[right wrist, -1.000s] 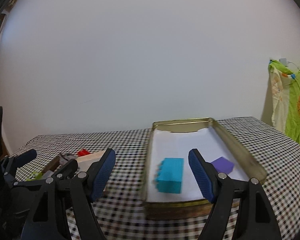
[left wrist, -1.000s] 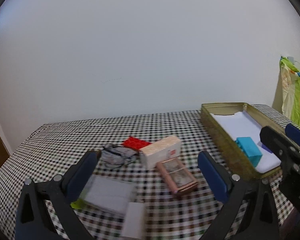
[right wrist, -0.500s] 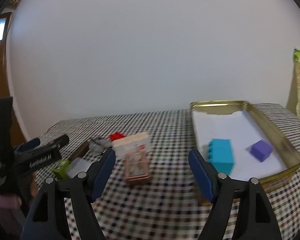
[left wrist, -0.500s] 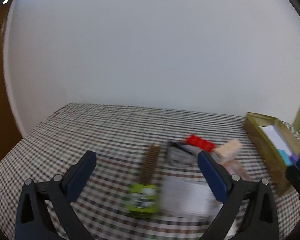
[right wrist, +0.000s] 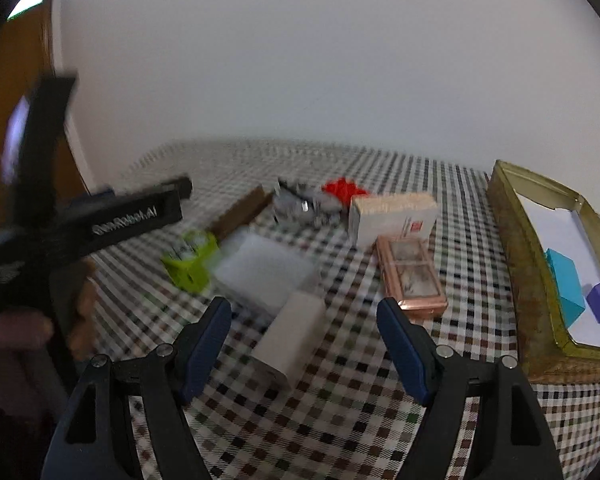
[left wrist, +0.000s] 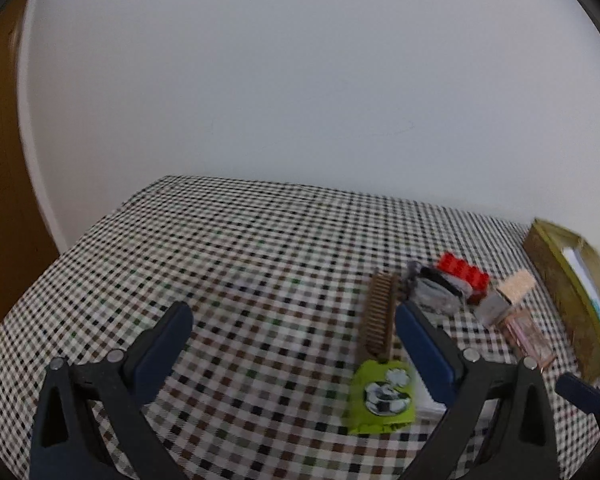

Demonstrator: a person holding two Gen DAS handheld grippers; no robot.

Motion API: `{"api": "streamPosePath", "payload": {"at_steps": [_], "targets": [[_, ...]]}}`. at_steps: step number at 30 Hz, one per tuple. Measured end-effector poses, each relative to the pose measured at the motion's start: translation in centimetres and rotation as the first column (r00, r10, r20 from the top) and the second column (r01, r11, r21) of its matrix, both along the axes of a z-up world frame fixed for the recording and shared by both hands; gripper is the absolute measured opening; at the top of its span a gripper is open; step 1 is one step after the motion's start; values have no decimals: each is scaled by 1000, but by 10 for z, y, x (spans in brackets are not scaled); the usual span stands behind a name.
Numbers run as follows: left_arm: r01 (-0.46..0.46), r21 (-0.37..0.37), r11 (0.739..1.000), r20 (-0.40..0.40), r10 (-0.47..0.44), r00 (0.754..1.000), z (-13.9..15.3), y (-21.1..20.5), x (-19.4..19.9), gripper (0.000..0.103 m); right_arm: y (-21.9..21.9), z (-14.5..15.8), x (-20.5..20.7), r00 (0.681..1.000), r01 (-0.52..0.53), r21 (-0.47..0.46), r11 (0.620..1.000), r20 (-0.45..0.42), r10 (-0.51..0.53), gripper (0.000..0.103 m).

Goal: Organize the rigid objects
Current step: 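Grasp the green soccer brick with the left tool while the right tool grasps the white charger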

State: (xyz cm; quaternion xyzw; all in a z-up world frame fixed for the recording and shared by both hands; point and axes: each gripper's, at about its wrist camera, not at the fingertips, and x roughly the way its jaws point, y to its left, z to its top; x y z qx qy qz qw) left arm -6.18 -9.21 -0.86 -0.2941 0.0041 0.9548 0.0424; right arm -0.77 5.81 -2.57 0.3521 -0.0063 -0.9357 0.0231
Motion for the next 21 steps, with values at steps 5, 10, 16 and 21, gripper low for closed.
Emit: {"api": "streamPosePath", "payload": {"at_steps": [5,10,16,21], "targets": [[98,-19,995,45,-97,994,-3,15,1,102,6,-15,-15,993,16,-20,1000,115,-13,66],[169,-8,986,141,-166,976,-16,23,-6,102,24,-20,-16,990,37,-92,995,141,-24,26],[151,34,988,204,-155,967,-22,13,-8,86,47,-20,-10,990,79,-144,986,131,-60,24],[154,84,984,274,-171,946,-34,8,-14,46,47,-21,-9,991,48,-158,986,135,-27,24]]}}
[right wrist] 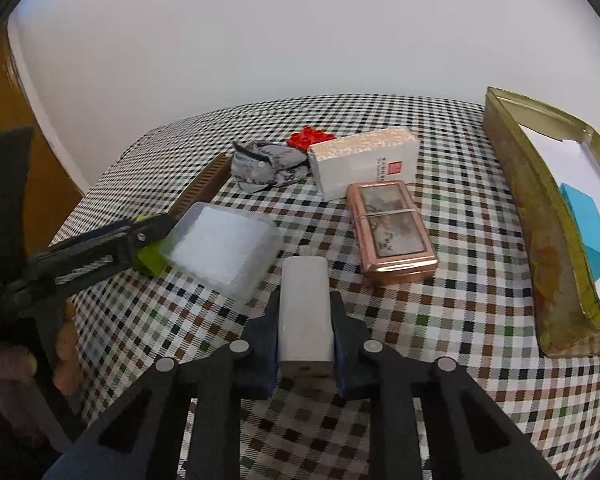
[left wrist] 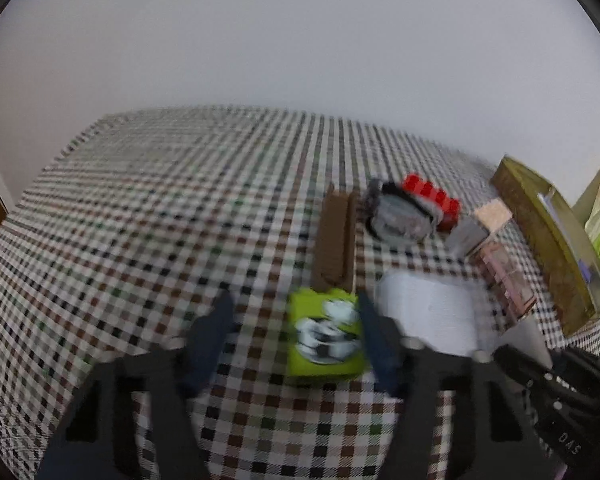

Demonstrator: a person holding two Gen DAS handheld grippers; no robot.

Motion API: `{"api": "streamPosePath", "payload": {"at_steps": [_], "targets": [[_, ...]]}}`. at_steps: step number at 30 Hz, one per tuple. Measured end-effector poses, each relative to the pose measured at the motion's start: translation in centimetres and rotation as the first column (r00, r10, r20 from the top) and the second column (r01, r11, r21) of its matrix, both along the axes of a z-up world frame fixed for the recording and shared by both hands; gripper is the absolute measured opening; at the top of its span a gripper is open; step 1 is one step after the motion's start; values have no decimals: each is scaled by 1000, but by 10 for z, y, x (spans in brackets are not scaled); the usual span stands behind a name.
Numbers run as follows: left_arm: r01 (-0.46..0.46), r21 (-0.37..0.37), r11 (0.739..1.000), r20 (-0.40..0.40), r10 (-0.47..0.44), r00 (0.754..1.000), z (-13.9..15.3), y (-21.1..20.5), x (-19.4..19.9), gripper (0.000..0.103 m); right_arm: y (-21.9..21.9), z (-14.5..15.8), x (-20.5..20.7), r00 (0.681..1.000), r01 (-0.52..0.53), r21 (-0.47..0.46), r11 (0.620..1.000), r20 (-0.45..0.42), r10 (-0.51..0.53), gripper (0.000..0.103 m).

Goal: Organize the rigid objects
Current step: 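Grasp the green soccer brick with the left tool while the right tool grasps the white charger, then carry both objects into the tray and release them beside the blue brick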

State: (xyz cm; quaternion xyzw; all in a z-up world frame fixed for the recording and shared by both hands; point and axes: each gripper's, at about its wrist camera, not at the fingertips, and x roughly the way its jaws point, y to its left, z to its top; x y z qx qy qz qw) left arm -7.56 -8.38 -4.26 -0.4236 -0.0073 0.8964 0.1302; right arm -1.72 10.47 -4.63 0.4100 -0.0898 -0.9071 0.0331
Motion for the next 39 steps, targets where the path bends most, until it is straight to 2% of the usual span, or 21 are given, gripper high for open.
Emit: {"api": "streamPosePath", "payload": {"at_steps": [1,6,9,14,16,21,24,32,39], "targets": [[6,-4,1000,17,-6,1000,-3,1,-1,42,-5,3,5,1000,1,5,1000,-3,-1,24],[19,-31,999,7,-19,1000,-5,10,1,42,-13,-1,-4,1000,-26,33,999,4,26,24],[12,-22,1000,6,-11,1000,-7,7,1,30,-14,-3,-7,1000,-28,33,999,3,28,24],[16,1,1000,-27,-16,1000,-3,5,7,30,-13,-1,-5,999,-36,25,999,-16,37,24],[11,26,1000,-69,-9,998,3,2,12,30,-10,3,-1,998,-43,5,999,-53,43,24],[10,74,997,-220,7,975,19,-3,27,30,1,19,20,974,-83,-99,992,-218,59,24],[-6,85,996,-268,28,963,23,-4,35,30,3,29,28,950,-75,-86,993,-308,45,24],[-58,75,996,-330,79,941,30,-4,35,30,21,46,39,912,1,-32,999,-410,-14,24],[-62,76,995,-344,85,935,30,14,43,30,54,58,53,871,79,-9,997,-485,-73,24]]}}
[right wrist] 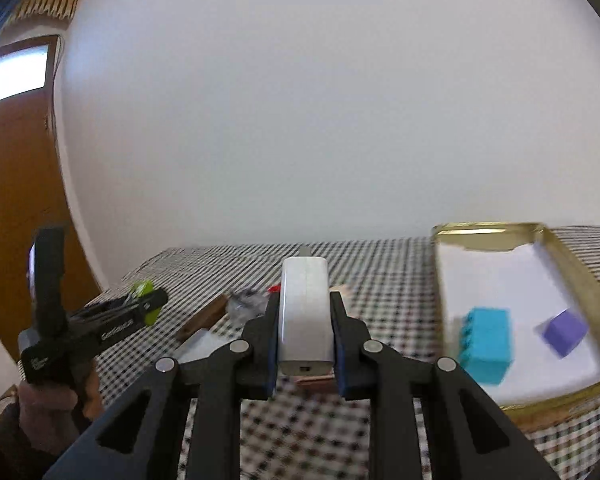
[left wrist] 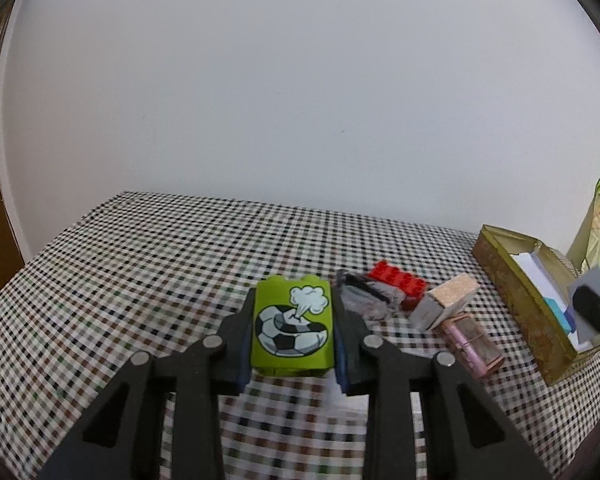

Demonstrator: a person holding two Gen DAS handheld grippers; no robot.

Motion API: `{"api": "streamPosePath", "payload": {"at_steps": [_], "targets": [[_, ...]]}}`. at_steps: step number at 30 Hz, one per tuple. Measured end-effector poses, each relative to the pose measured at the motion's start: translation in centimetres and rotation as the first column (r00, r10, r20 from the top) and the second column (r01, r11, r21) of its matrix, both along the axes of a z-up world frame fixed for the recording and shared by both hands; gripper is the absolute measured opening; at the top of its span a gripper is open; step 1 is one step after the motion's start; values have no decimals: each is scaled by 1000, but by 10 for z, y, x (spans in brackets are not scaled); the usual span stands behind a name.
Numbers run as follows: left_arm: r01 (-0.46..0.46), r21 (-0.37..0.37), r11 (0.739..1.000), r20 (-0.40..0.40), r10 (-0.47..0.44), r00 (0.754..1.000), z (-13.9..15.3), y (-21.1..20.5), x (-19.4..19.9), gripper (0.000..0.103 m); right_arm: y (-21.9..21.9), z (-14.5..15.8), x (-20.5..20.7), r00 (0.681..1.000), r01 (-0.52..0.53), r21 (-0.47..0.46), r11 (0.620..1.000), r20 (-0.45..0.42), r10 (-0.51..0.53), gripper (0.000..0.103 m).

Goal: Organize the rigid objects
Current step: 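Carry both objects into the tray and release them beside the blue brick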

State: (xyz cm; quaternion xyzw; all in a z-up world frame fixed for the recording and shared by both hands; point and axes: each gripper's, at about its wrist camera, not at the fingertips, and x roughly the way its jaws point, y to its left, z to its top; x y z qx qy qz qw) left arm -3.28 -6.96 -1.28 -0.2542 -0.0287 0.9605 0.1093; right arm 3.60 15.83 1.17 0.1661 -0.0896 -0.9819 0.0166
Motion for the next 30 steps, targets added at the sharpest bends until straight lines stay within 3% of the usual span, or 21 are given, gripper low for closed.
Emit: {"api": "streamPosePath", "payload": {"at_steps": [13,26,30], "targets": [[96,20,995,-31,-96,995,14,87,13,30,76,10,18,986,158,-6,987,-44,-158,24],[259,2,966,-37,-259,965,27,202,24,30,166,12,36,957,290,-4,957,-29,-290,24],[291,8,957,-30,-290,956,32,230,24,30,168,12,37,955,296,-13,955,-6,-296,24]]}}
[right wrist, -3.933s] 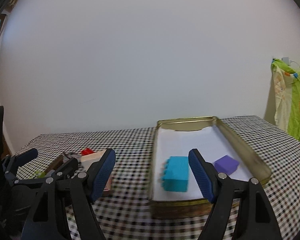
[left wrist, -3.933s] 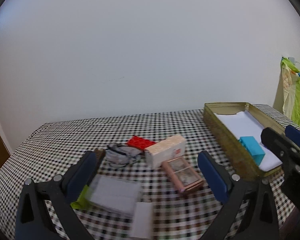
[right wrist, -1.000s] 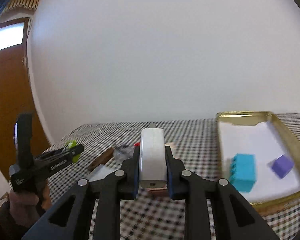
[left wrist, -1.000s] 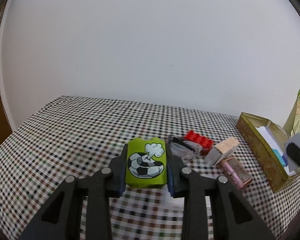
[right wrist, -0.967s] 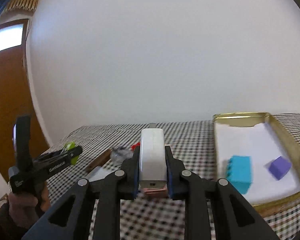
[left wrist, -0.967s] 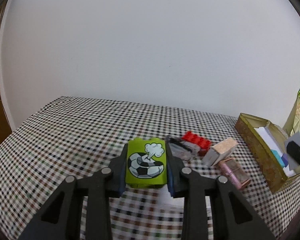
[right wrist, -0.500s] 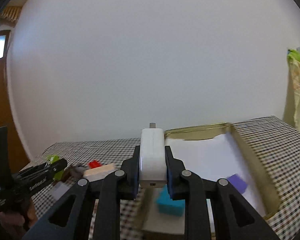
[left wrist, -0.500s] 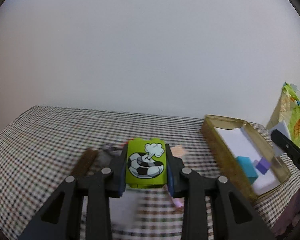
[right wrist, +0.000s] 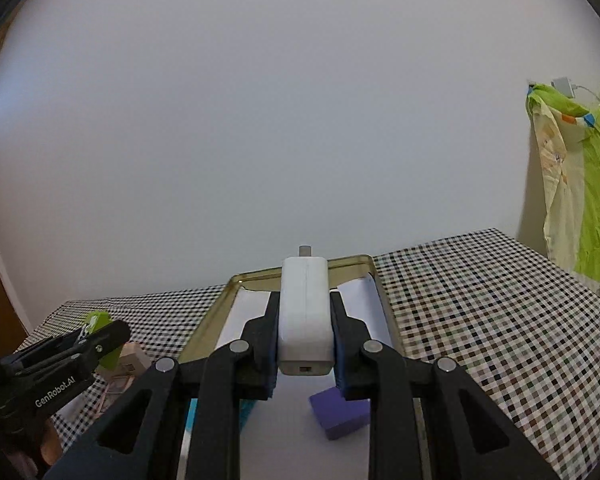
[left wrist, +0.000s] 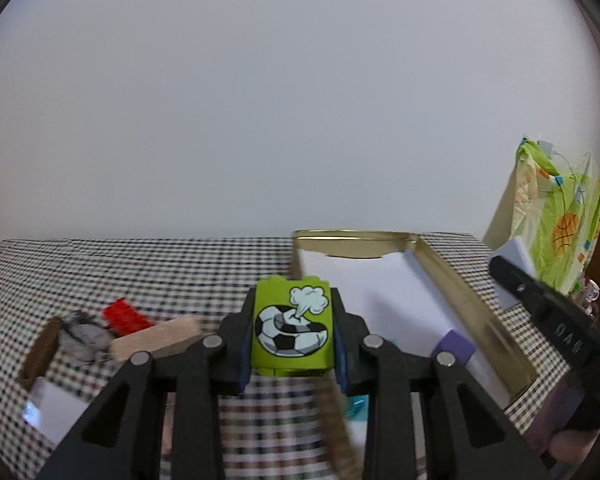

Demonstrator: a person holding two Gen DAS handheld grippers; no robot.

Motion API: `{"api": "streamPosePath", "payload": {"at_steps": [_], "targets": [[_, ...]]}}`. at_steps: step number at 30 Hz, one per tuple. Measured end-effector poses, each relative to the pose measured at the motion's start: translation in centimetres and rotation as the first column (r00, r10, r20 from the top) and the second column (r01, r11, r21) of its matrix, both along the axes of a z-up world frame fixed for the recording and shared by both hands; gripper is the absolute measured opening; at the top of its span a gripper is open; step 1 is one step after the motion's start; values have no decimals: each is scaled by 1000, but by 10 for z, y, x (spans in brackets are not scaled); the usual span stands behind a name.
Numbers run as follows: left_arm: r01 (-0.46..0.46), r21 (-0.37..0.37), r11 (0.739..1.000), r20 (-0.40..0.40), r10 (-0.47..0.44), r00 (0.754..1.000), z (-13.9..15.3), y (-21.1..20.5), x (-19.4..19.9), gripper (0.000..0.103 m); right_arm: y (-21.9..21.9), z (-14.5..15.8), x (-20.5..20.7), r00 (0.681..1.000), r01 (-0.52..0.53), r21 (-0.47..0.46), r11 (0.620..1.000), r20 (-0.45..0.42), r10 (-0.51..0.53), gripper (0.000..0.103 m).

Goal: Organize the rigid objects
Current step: 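Carry both objects into the tray and release them beside the blue brick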

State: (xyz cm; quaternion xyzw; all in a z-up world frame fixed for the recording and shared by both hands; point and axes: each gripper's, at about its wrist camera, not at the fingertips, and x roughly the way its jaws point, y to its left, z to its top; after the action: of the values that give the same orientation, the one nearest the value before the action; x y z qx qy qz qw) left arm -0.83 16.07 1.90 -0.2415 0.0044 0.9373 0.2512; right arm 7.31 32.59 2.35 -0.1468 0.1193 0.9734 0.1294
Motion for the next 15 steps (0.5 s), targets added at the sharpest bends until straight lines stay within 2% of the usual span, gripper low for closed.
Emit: {"api": "streamPosePath", "payload": {"at_steps": [7,12,15], "targets": [[33,-34,999,15,-33,999,3,36,-1,30,8,-1,-4,1000,-5,24,1000,26,5,24],[37,-81,996,54,-32,998,2,59,-9,30,21,-5,-13,997,-15,-31,999,76,17,24],[42,-109,993,79,-33,996,-1,75,-11,30,23,-8,-18,994,-8,-28,1000,113,11,24]]}}
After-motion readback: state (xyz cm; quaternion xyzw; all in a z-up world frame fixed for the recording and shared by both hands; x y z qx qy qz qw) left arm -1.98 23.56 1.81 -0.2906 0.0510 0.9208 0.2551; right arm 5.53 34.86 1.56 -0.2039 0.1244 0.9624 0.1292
